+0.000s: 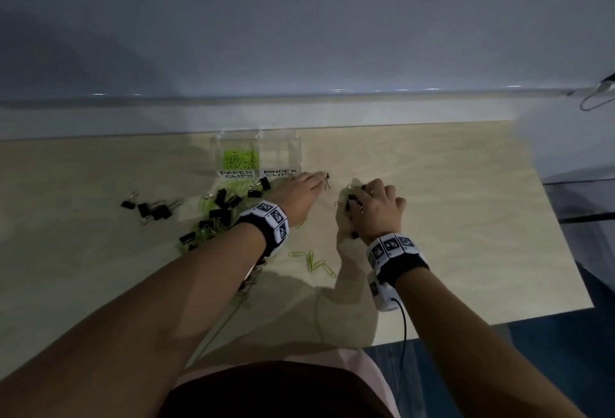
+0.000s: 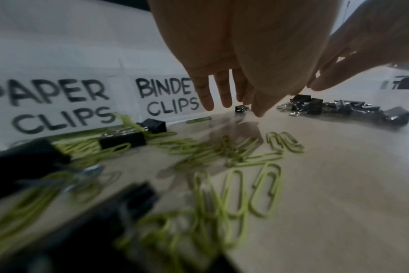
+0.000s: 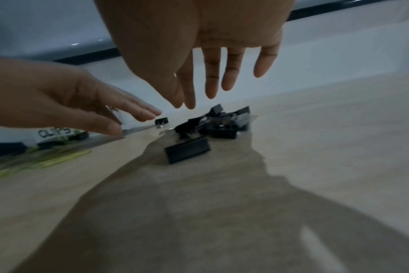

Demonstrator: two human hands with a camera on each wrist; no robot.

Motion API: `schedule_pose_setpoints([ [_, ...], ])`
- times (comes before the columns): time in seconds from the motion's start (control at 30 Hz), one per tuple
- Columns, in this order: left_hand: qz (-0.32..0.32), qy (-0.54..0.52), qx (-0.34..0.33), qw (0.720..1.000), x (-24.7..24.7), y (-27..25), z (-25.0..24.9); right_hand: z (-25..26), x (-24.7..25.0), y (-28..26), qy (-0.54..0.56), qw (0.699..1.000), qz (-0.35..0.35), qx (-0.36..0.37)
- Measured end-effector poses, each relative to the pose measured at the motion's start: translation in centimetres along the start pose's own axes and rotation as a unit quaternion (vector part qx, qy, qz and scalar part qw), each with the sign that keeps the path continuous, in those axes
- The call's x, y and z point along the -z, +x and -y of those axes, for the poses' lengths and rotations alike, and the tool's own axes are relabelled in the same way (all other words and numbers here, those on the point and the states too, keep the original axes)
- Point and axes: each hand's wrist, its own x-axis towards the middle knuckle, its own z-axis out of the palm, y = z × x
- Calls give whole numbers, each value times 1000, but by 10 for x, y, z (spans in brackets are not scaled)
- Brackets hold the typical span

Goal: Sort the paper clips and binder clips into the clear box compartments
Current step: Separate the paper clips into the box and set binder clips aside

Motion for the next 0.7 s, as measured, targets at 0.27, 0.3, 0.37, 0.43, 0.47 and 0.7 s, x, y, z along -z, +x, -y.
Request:
schedule_pose_setpoints([
  [0.27, 6, -43, 121, 992, -17, -61, 24, 56, -10, -25, -65, 993, 63, 74],
  [0.3, -1, -47, 132, 990, -17, -68, 27, 65, -10, -32, -60, 990, 60, 110],
  [0.37, -14, -57, 154, 986, -18, -81, 33, 83, -11, -46, -38, 982, 69, 173],
  [0.43, -25, -72, 162, 984, -19, -94, 39, 96, -15, -52, -19, 975, 84, 203],
  [0.47, -34, -83, 155, 984, -20, -99, 41, 102, -16, -50, -13, 972, 87, 217],
  [0.7, -151, -233, 185, 943, -27, -127, 50, 142, -4, 2, 74, 951, 149, 262],
])
